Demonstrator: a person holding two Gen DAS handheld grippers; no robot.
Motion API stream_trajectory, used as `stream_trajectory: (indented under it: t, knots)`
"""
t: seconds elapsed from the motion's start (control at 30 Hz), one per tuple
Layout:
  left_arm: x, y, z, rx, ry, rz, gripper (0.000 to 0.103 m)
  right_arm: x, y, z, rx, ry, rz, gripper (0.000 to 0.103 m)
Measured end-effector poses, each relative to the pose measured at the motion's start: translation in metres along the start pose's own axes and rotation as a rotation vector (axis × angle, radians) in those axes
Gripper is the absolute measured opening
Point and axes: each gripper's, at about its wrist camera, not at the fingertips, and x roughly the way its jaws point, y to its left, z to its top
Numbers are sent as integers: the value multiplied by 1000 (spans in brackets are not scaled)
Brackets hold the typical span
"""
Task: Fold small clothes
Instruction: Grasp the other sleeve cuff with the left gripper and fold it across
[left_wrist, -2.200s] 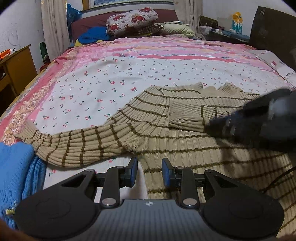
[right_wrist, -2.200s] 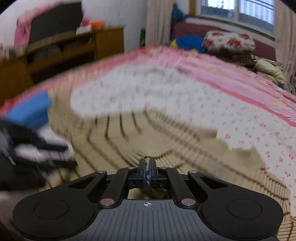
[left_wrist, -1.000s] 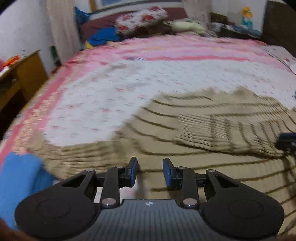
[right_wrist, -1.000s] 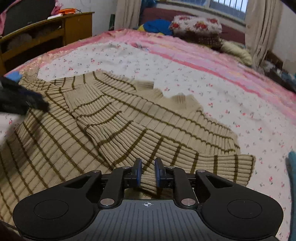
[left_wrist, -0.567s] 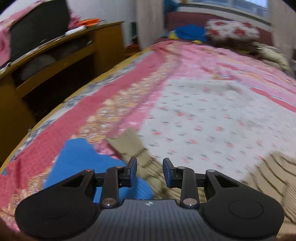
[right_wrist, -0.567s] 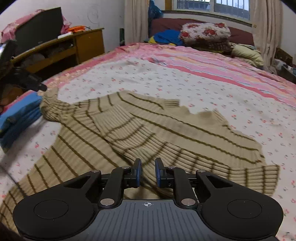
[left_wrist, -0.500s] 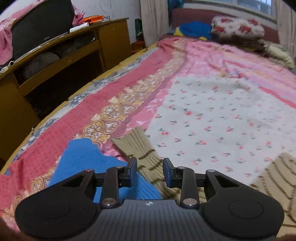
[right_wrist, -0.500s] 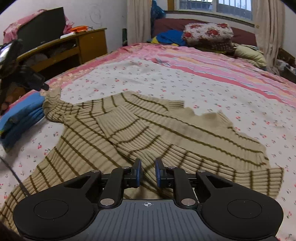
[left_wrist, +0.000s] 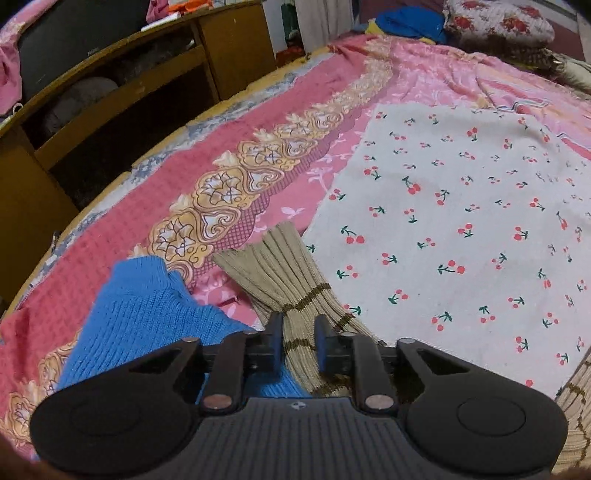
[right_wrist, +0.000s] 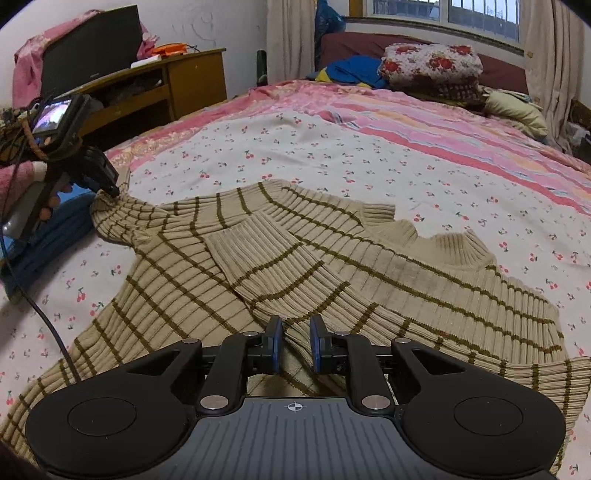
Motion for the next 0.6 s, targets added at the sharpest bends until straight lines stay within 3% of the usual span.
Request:
stream_trajectory:
  t: [0.23, 0.6]
  knots:
    - [-38, -17, -3, 57, -107, -45, 15, -9, 0, 1, 2, -18, -6, 17]
    - [-134, -99, -23, 234, -231, -309, 14, -31, -6, 1, 24, -54, -20, 17]
